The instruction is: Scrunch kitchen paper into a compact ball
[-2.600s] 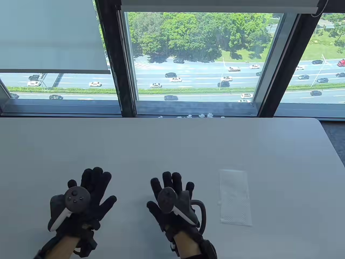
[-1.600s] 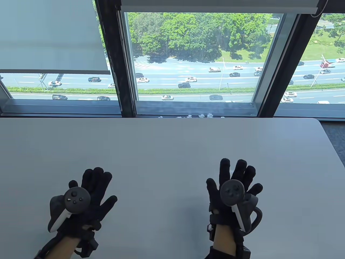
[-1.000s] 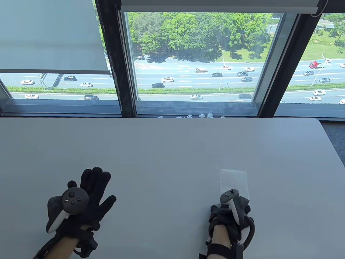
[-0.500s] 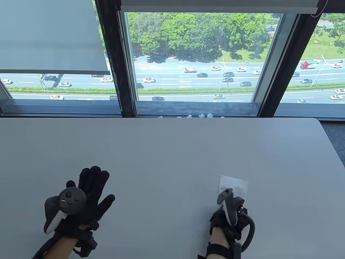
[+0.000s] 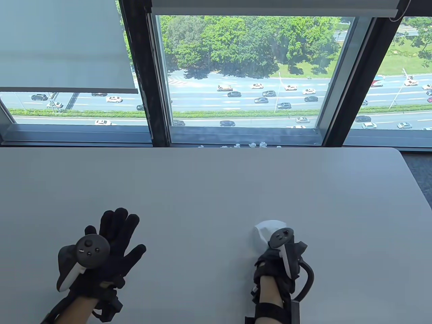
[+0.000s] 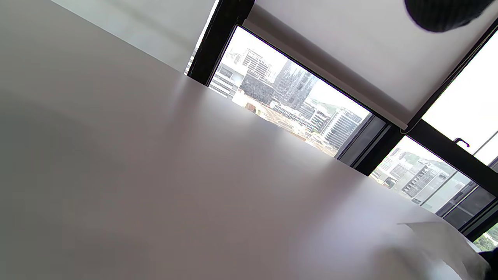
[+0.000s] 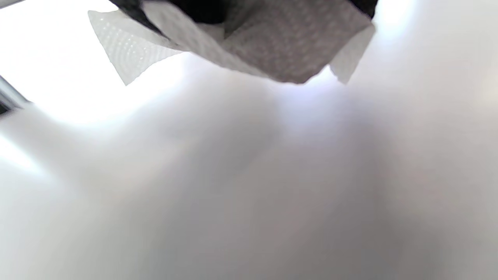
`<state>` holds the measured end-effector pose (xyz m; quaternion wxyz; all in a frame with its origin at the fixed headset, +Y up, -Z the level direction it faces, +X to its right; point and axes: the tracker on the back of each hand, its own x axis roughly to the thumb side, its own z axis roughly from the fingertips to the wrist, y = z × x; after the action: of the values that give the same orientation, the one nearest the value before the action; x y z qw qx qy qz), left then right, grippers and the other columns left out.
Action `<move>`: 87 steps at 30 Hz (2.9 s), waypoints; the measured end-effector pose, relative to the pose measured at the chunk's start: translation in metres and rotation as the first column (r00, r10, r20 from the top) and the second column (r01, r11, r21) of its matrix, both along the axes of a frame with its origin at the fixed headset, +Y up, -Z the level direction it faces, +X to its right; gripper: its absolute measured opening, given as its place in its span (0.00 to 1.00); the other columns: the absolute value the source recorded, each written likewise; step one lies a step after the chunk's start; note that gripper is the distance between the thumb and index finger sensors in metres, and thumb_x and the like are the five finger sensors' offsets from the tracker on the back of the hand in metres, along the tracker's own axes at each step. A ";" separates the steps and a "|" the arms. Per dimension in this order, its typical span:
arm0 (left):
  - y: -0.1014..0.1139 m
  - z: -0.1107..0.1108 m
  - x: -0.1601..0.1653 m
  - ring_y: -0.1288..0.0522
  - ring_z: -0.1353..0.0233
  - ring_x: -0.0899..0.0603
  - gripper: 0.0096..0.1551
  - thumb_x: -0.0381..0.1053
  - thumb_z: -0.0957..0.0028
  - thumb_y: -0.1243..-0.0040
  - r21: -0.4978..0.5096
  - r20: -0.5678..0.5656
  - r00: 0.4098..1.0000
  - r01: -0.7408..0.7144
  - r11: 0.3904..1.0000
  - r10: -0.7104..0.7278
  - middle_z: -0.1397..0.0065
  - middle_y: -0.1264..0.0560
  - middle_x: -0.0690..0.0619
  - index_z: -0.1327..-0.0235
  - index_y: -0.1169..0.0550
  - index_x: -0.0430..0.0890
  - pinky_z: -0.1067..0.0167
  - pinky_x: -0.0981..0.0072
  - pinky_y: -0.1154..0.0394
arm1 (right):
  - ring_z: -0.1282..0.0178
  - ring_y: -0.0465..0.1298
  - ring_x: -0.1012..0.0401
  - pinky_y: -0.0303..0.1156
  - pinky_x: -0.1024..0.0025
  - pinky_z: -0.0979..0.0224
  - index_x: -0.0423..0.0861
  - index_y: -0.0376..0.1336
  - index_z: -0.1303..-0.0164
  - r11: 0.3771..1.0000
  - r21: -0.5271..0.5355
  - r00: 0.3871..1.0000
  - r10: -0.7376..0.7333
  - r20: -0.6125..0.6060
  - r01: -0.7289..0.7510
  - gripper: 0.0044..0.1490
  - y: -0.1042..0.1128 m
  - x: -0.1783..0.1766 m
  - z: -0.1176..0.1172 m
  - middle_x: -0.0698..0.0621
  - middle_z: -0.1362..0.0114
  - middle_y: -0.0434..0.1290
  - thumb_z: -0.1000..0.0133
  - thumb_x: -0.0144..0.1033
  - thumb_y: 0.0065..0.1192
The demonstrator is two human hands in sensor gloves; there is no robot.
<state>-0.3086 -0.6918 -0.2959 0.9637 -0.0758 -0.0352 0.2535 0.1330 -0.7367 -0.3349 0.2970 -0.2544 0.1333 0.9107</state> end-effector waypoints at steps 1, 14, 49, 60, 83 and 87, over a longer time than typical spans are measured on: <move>0.000 0.000 0.002 0.80 0.08 0.63 0.50 0.84 0.53 0.49 -0.002 0.012 1.000 0.001 1.000 -0.001 0.09 0.73 0.83 0.23 0.60 0.88 0.14 0.47 0.81 | 0.29 0.68 0.65 0.66 0.60 0.20 0.69 0.55 0.32 0.996 0.039 0.996 -0.081 -0.034 0.082 0.21 0.005 -0.009 0.001 0.61 0.24 0.60 0.34 0.47 0.53; 0.014 0.028 0.054 0.78 0.08 0.51 0.78 0.84 0.67 0.30 0.130 0.407 0.910 -0.141 0.981 0.077 0.13 0.80 0.69 0.30 0.73 0.78 0.11 0.38 0.68 | 0.28 0.68 0.66 0.65 0.61 0.19 0.70 0.54 0.31 0.557 -0.364 0.322 -0.781 -0.534 0.746 0.21 0.022 -0.156 0.035 0.62 0.23 0.60 0.33 0.49 0.52; 0.016 0.038 0.071 0.65 0.05 0.51 0.77 0.78 0.67 0.24 0.245 0.399 0.916 -0.069 0.967 -0.036 0.10 0.71 0.69 0.24 0.66 0.75 0.10 0.34 0.61 | 0.24 0.70 0.67 0.60 0.56 0.14 0.66 0.49 0.29 0.492 -0.422 0.282 -0.837 -0.468 0.761 0.23 0.009 -0.162 0.038 0.64 0.23 0.60 0.34 0.52 0.40; 0.027 0.035 0.058 0.22 0.37 0.58 0.24 0.61 0.48 0.25 0.350 0.142 0.990 -0.060 0.935 0.011 0.35 0.23 0.67 0.40 0.25 0.66 0.16 0.45 0.35 | 0.13 0.62 0.56 0.59 0.50 0.15 0.55 0.25 0.17 0.483 -0.420 0.258 -0.834 -0.487 0.768 0.58 0.016 -0.165 0.045 0.50 0.14 0.44 0.41 0.81 0.36; 0.028 0.043 0.072 0.40 0.16 0.59 0.42 0.70 0.55 0.25 0.410 0.179 0.975 0.045 0.911 -0.129 0.20 0.39 0.72 0.30 0.36 0.72 0.09 0.46 0.47 | 0.10 0.56 0.59 0.53 0.49 0.12 0.63 0.48 0.23 0.433 -0.528 0.142 -0.853 -0.503 0.731 0.30 0.011 -0.177 0.046 0.59 0.13 0.46 0.35 0.62 0.33; 0.030 0.042 0.067 0.25 0.30 0.58 0.23 0.63 0.50 0.24 0.433 0.114 0.981 0.090 0.897 -0.154 0.35 0.24 0.69 0.44 0.23 0.66 0.14 0.47 0.36 | 0.10 0.52 0.50 0.54 0.45 0.14 0.52 0.23 0.17 0.473 -0.482 0.192 -0.831 -0.522 0.738 0.62 0.017 -0.175 0.049 0.47 0.13 0.36 0.42 0.82 0.35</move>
<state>-0.2412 -0.6620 -0.2543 0.9658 0.1161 -0.1550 0.1725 -0.0417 -0.7194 -0.2861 0.6264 0.1996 0.4010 0.6379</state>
